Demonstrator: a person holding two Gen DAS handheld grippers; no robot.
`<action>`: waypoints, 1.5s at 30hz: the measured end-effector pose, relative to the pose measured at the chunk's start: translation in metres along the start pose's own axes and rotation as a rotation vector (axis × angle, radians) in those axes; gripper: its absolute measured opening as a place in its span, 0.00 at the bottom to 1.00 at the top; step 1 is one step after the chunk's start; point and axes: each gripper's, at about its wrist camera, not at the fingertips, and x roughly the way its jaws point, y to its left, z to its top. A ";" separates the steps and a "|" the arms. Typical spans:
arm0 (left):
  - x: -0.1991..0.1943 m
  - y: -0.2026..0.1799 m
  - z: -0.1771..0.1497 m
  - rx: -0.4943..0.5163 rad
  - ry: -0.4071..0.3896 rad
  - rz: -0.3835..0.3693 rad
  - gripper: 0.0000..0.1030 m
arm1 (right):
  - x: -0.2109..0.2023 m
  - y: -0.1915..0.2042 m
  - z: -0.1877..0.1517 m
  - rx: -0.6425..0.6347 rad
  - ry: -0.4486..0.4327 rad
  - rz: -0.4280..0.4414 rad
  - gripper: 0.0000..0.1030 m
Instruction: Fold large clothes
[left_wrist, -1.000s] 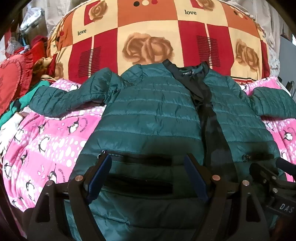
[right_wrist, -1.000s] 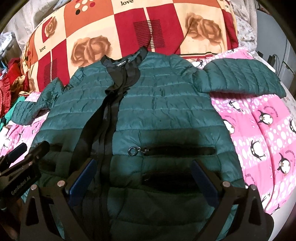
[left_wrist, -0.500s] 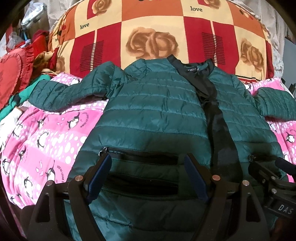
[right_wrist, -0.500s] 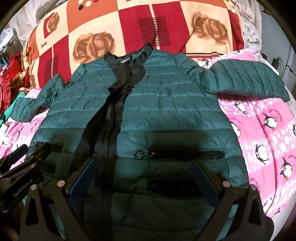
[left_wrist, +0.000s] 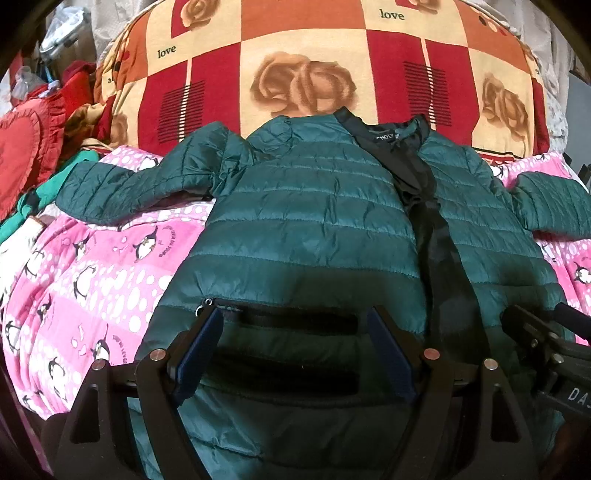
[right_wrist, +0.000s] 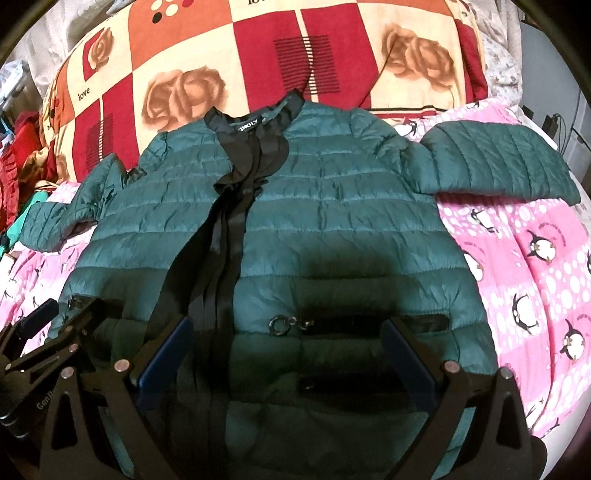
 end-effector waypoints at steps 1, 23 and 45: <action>0.000 0.000 0.001 -0.001 -0.001 0.002 0.46 | 0.000 0.000 0.000 0.000 0.001 0.001 1.00; -0.004 -0.003 0.018 -0.012 -0.025 0.007 0.46 | -0.001 -0.015 0.011 0.031 -0.022 -0.017 1.00; 0.001 -0.003 0.041 -0.013 -0.038 0.018 0.46 | 0.009 -0.005 0.035 0.016 -0.011 -0.012 1.00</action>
